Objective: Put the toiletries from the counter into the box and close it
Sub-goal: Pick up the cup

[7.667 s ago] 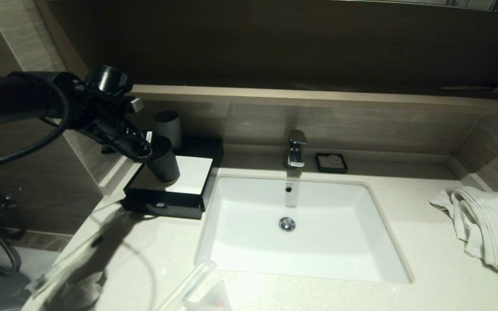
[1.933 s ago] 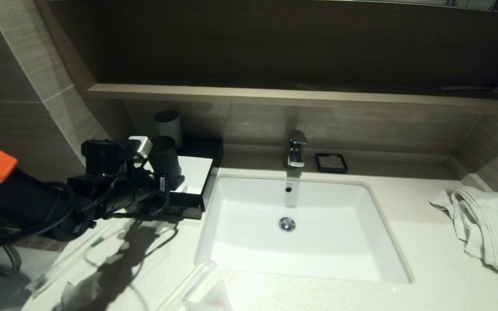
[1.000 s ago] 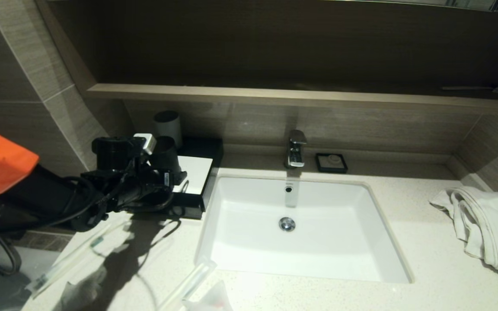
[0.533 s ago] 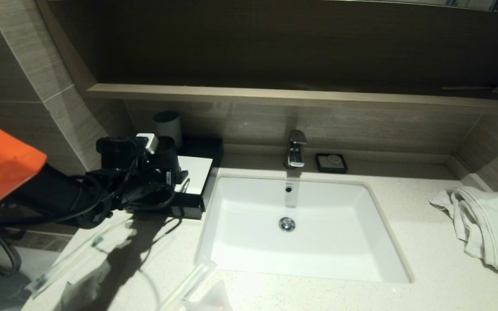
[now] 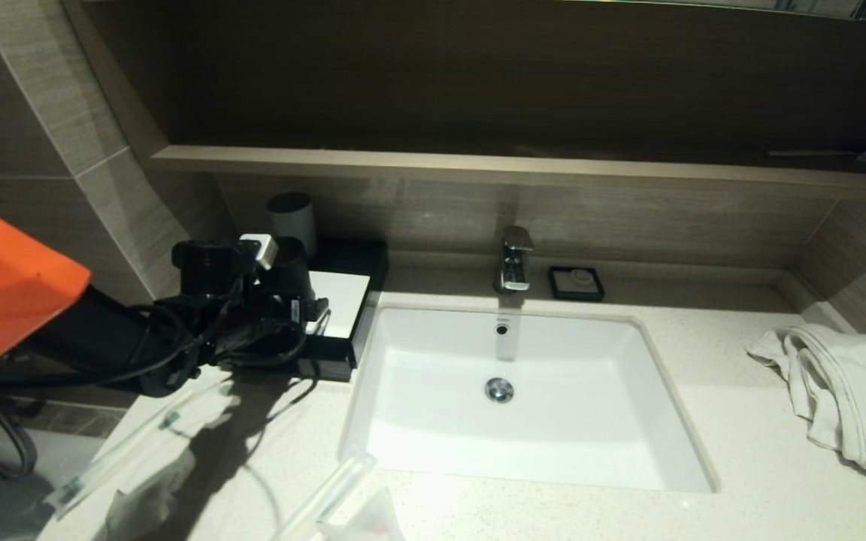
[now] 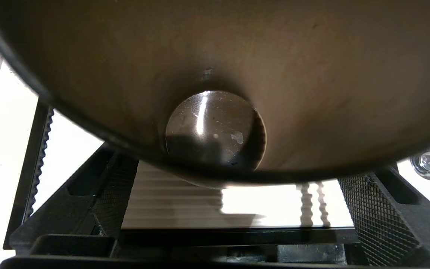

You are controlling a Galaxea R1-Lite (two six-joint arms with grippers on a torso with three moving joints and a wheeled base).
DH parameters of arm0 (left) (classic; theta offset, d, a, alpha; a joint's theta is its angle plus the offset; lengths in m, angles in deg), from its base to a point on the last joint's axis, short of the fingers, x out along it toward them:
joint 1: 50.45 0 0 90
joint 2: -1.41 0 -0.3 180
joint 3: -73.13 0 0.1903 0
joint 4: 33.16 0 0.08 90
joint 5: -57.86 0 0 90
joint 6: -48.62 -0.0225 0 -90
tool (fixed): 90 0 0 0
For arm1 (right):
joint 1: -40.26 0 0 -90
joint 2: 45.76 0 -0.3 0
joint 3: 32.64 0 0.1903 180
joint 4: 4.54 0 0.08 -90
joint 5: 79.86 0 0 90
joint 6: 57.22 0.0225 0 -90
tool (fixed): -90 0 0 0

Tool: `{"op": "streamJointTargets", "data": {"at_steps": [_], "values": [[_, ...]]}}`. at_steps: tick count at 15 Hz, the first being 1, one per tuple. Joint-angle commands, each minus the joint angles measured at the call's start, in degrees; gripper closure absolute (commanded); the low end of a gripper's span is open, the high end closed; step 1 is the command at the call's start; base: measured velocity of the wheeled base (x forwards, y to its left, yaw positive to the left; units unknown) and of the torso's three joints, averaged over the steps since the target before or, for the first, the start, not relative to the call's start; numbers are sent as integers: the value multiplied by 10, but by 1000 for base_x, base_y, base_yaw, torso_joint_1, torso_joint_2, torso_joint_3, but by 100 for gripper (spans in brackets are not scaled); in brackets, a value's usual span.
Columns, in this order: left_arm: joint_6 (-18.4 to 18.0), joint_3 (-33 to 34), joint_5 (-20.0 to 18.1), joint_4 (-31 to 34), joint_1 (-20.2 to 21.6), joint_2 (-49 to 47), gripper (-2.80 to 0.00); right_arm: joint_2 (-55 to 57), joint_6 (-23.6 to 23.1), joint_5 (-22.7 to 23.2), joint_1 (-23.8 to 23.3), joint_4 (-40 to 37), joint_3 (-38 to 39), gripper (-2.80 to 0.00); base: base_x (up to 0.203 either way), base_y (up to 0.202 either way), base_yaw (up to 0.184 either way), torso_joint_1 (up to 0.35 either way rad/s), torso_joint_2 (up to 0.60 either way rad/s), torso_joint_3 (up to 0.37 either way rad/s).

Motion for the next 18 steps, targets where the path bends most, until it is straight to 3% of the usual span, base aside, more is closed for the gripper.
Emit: {"op": "streamJointTargets", "data": {"at_steps": [1,4,5,18], "values": [[0,0,0,-3,0,-1,-280,0,0,0,0,0,0,0,0,0,0,0,0,0],[0,-9,1,-3,3,-6,-280,0,0,0,0,0,0,0,0,0,0,0,0,0],[0,-13,7,-3,3,-8,0,0,0,0,0,0,0,0,0,0,0,0,0,0],[5,-37,10,0,5,4,0,0,0,0,0,0,0,0,0,0,0,0,0,0]]}}
